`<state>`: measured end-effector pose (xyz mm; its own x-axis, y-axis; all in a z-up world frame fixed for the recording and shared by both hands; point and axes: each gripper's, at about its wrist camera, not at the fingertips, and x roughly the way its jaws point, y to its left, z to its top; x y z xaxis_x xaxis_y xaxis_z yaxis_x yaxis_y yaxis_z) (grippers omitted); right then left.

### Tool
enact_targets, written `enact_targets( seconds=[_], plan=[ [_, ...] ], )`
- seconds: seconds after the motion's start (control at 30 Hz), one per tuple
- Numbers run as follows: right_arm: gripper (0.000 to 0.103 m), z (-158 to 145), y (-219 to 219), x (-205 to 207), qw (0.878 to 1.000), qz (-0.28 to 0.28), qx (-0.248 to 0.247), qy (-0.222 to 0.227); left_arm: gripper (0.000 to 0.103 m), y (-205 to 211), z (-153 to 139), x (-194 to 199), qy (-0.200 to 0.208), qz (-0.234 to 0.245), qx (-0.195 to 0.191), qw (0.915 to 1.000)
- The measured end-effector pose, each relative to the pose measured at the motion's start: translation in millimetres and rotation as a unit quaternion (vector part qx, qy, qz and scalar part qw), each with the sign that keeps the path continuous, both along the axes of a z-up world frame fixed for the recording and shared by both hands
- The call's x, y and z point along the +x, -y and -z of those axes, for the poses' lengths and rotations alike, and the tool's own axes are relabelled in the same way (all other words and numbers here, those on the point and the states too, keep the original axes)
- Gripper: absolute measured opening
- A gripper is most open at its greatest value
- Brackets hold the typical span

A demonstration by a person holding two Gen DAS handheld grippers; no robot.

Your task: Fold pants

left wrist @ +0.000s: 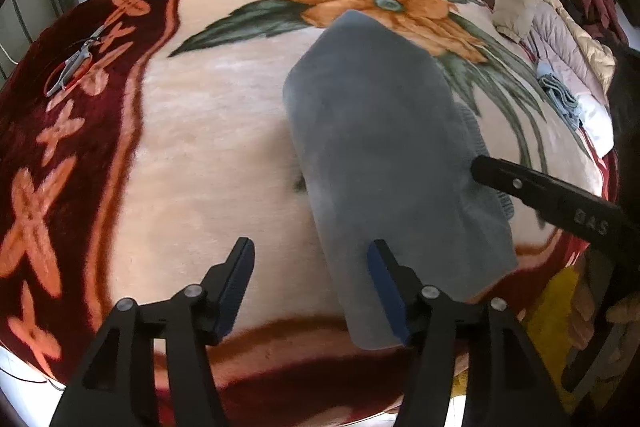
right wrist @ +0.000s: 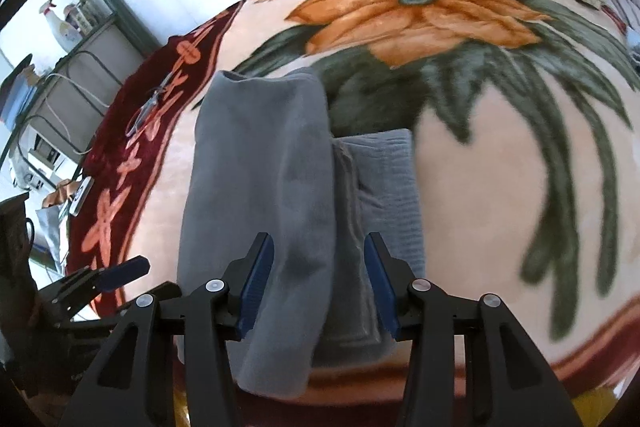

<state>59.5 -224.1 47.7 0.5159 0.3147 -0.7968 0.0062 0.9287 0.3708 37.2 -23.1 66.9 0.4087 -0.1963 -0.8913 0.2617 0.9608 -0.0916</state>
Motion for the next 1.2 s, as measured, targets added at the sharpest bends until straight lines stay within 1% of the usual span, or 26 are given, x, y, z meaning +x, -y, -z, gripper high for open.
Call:
enact_targets(
  seconds=[0.1, 0.17, 0.3, 0.33, 0.4, 0.43, 0.5, 0.57, 0.67, 0.77, 0.83, 0.93, 1.07, 1.2],
  plan=[
    [0.048, 0.7, -8.0, 8.7, 1.0, -0.015, -0.008, 0.001, 0.063, -7.1, 2.0, 0.7, -0.003, -0.013, -0.009, 0.9999],
    [0.048, 2.6, -14.6, 14.2, 1.0, -0.022, -0.015, -0.003, 0.066, -12.0, 4.4, 1.0, -0.007, -0.022, -0.015, 0.9996],
    [0.047, 6.9, -23.9, 20.3, 0.999, -0.027, -0.026, -0.01, 0.067, -22.0, 9.0, 2.8, -0.015, -0.038, -0.017, 0.999],
    [0.043, 6.3, -25.8, 20.4, 0.999, -0.029, -0.029, -0.008, 0.067, -23.9, 9.9, 3.0, -0.017, -0.043, -0.017, 0.9988],
    [0.019, 1.3, -30.2, 17.9, 0.999, -0.039, -0.037, 0.004, 0.067, -29.2, 11.6, 2.7, -0.018, -0.051, -0.021, 0.9983],
    [0.014, -1.7, -31.6, 16.7, 0.998, -0.04, -0.046, 0.009, 0.067, -31.8, 12.8, 2.3, -0.021, -0.055, -0.024, 0.998],
    [0.011, -9.9, -34.0, 13.6, 0.997, -0.045, -0.056, 0.024, 0.067, -35.5, 14.8, 2.4, -0.024, -0.058, -0.028, 0.9976],
    [0.01, -21.5, -31.9, 7.8, 0.997, -0.046, -0.046, 0.041, 0.067, -37.4, 15.4, 2.5, -0.024, -0.061, -0.029, 0.9974],
    [0.01, -42.6, -26.6, -4.1, 0.996, -0.041, -0.046, 0.071, 0.067, -37.3, 13.9, 2.5, -0.022, -0.062, -0.031, 0.9973],
    [0.01, -58.5, -17.2, -15.4, 0.994, -0.03, -0.058, 0.089, 0.067, -35.4, 11.2, 2.0, -0.019, -0.059, -0.031, 0.9976],
    [0.01, -60.5, -9.5, -20.6, 0.993, -0.025, -0.067, 0.092, 0.067, -33.4, 9.0, 2.0, -0.016, -0.056, -0.03, 0.9979],
    [0.01, -49.7, -0.1, -23.0, 0.992, -0.014, -0.097, 0.085, 0.067, -27.3, 5.0, 4.4, -0.01, -0.05, -0.026, 0.9983],
    [0.01, -26.5, 15.5, -20.3, 0.994, 0.004, -0.087, 0.062, 0.067, -13.6, -3.3, 10.2, 0.002, -0.039, -0.023, 0.999],
    [0.01, -9.5, 22.5, -15.1, 0.996, 0.005, -0.071, 0.053, 0.067, 6.4, -16.2, 15.9, 0.023, -0.024, -0.03, 0.999]
  ],
)
